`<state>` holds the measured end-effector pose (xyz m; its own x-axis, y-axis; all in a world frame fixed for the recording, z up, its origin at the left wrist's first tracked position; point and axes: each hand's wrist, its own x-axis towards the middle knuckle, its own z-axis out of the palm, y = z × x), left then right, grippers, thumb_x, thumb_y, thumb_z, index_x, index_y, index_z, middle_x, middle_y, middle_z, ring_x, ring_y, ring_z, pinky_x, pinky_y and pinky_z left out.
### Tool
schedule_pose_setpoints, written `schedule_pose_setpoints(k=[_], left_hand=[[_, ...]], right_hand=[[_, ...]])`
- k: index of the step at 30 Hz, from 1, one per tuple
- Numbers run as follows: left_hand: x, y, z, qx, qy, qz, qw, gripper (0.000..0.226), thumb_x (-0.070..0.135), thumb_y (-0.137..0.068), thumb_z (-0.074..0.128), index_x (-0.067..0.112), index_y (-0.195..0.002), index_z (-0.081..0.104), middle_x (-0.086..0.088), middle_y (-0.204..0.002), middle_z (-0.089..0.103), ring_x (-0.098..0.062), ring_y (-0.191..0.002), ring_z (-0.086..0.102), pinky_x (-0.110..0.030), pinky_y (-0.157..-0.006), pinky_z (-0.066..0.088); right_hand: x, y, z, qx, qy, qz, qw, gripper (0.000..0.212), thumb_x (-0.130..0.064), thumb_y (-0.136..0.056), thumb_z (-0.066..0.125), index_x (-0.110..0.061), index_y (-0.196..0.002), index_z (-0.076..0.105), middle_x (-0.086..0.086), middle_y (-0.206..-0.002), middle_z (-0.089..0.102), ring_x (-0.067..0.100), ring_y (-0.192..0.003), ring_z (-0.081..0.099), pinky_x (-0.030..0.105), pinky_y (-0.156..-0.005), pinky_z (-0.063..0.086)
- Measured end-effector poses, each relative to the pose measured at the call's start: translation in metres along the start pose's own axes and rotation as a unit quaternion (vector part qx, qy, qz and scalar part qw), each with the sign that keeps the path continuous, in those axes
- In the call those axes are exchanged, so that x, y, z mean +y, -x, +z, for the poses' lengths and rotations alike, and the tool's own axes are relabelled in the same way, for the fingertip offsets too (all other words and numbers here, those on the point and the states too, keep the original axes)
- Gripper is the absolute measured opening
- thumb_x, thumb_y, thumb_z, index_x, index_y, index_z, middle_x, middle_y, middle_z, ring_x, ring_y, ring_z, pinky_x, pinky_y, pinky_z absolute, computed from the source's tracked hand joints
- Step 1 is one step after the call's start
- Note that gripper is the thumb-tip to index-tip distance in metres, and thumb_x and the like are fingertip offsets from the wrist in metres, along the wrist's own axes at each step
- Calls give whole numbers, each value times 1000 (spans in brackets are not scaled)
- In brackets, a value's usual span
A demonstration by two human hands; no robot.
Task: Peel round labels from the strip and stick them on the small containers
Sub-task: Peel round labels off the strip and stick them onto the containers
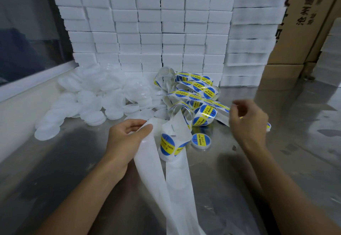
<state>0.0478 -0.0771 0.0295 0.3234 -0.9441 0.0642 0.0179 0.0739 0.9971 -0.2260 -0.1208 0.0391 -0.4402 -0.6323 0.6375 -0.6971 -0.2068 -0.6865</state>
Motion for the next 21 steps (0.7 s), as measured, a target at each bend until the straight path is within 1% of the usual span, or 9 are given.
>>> schedule_pose_setpoints(k=[2, 4, 6, 8, 10, 13, 16, 20, 21], left_hand=[[2, 2, 2, 0, 13, 17, 1000, 14, 15, -75, 81, 20, -85, 74, -4, -91, 75, -24, -89, 72, -41, -84, 57], [3, 4, 3, 4, 4, 44, 999, 14, 15, -73, 82, 23, -82, 75, 1, -87, 75, -20, -88, 71, -39, -83, 57], [4, 6, 5, -2, -3, 68, 998, 16, 14, -71, 83, 24, -81, 75, 3, -85, 75, -15, -82, 71, -33, -76, 57], [5, 9, 7, -17, -7, 91, 996, 19, 13, -70, 84, 23, -83, 75, 5, -84, 75, -12, -77, 72, -25, -67, 57], [5, 13, 9, -35, -13, 118, 992, 21, 12, -69, 84, 22, -84, 75, 6, -83, 76, -9, -72, 72, -19, -59, 55], [6, 14, 11, -35, -28, 146, 988, 21, 11, -69, 84, 23, -83, 74, 12, -81, 74, -2, -67, 70, -12, -55, 50], [3, 11, 10, -15, -53, 146, 988, 18, 15, -71, 84, 24, -83, 73, 18, -80, 72, 2, -64, 66, -11, -54, 48], [-2, 7, 8, -6, -65, 133, 989, 21, 10, -72, 82, 25, -82, 72, 21, -77, 71, 4, -64, 63, -10, -56, 48], [-2, 7, 8, -6, -56, 128, 990, 24, 6, -71, 82, 24, -84, 71, 21, -78, 71, 5, -66, 64, -9, -57, 48]], right_hand=[[-33, 17, 2, -83, -112, -22, 990, 5, -19, -90, 62, -19, -88, 67, 5, -65, 70, 24, -62, 67, 35, -62, 54], [-58, 37, 7, -212, -203, -4, 956, 7, -27, -91, 62, -24, -84, 62, 4, -57, 67, 15, -50, 63, 30, -53, 52], [-70, 55, 16, -316, -229, 2, 921, 7, -34, -91, 62, -27, -90, 61, 2, -54, 64, 9, -47, 53, 25, -51, 46], [-74, 68, 23, -364, -252, 18, 897, 12, -36, -91, 65, -29, -100, 62, -5, -58, 66, 5, -52, 56, 17, -54, 45], [-75, 71, 27, -356, -279, 48, 891, 16, -30, -90, 68, -25, -104, 64, -7, -71, 71, 3, -65, 66, 14, -61, 49], [-72, 63, 26, -325, -240, 60, 913, 22, -18, -86, 72, -20, -107, 66, -8, -86, 68, 2, -72, 67, 18, -69, 55], [-68, 52, 20, -318, -303, 127, 889, 31, -3, -84, 72, -16, -112, 68, 2, -94, 68, 6, -71, 67, 17, -60, 53], [-67, 47, 18, -313, -362, 141, 867, 43, 6, -86, 64, -27, -114, 65, 1, -117, 70, 17, -110, 64, 23, -67, 55], [-67, 47, 19, -310, -355, 133, 872, 46, 8, -86, 62, -27, -115, 65, 0, -119, 69, 15, -111, 64, 24, -71, 57]])
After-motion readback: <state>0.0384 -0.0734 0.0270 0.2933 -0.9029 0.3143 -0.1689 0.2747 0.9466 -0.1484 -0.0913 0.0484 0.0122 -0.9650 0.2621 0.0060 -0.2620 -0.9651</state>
